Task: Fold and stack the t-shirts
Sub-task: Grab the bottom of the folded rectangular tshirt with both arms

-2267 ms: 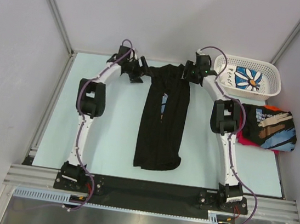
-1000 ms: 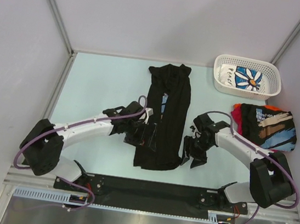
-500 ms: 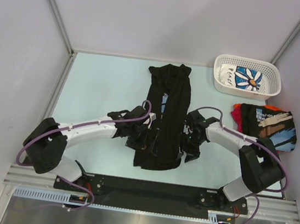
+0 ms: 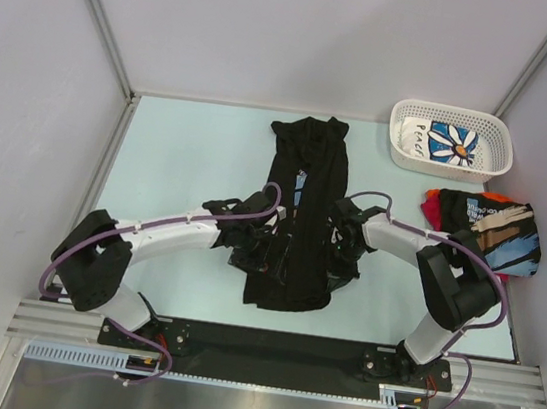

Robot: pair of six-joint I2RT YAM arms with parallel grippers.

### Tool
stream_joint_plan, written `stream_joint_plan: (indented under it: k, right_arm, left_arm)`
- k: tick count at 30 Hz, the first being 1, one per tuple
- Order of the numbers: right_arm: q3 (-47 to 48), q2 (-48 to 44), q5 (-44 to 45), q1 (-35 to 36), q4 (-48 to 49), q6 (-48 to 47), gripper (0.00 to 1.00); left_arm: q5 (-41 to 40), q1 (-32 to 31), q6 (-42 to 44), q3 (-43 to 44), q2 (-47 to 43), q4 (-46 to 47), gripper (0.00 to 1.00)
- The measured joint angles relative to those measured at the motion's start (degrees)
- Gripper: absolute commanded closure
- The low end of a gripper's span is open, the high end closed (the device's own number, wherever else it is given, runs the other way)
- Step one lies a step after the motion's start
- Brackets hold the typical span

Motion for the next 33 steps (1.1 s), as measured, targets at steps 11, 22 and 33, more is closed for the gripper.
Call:
stream_joint_plan:
  k: [11,22,33]
  right_arm:
    - [-1.1,-4.2,2.6,0.1,-8.3,-1.0,0.79]
    - [-0.2,-4.5,6.4,0.1,-15.9,-2.5,0.76]
    - [10.2,-15.5,4.7,1.2,-11.3,-2.3,1.00]
  left_arm:
    - [-1.0,0.0,0.6,1.7,2.2,-1.2,0.00]
    - [-2.5,0.0,1.1,4.5,3.0,-2.8,0.00]
    - [0.7,-1.5,2.6,9.7,4.7,-1.0,1.00]
